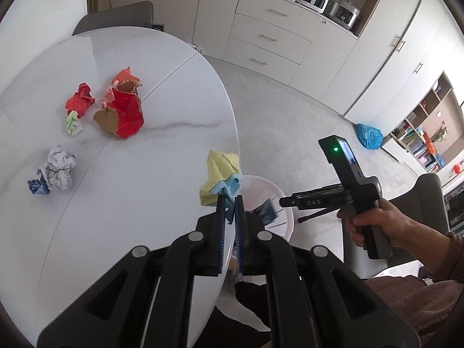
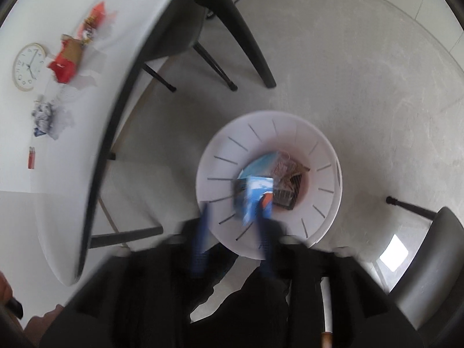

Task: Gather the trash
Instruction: 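Carry the card and yellow wrapper over the wastebasket and open both grippers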

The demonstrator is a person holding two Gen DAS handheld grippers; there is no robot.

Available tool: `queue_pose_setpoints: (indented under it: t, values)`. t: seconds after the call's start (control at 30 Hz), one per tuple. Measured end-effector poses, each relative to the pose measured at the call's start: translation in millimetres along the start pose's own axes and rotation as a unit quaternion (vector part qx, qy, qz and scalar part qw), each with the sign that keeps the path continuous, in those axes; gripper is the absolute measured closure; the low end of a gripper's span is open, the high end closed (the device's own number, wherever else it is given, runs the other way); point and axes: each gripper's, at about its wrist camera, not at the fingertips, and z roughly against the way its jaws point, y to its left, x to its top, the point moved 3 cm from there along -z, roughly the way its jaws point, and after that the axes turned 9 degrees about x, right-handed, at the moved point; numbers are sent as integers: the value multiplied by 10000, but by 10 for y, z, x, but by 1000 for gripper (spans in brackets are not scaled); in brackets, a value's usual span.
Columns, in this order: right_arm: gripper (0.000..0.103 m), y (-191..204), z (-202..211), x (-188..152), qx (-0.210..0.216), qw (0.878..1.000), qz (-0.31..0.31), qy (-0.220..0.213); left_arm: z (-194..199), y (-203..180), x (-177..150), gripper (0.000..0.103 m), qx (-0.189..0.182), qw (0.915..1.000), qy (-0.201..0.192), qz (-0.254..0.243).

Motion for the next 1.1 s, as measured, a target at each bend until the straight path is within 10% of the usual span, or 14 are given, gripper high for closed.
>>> queue_pose_setpoints:
  t: [0.17, 0.53, 0.67, 0.77, 1.1]
  values:
    - [14, -142, 265, -14, -59, 9997, -25, -224, -72, -218, -2, 97, 14, 9999, 108, -61]
    - [6, -566, 1555, -80, -217, 9916, -360, -1221, -643, -1154, 172, 95, -503, 9959, 520, -547]
    - [6, -676, 1732, -95, -251, 9908, -355, -1278, -837, -1298, 163, 33, -436, 9957, 711, -404]
    - [6, -711, 1807, -88, -335, 9907, -271, -1288, -812, -1367, 190, 19, -363, 9969, 587, -382]
    - [6, -660, 1847, -86, -223, 9905, -193, -1341, -727, -1303, 231, 15, -196, 9982, 538, -179]
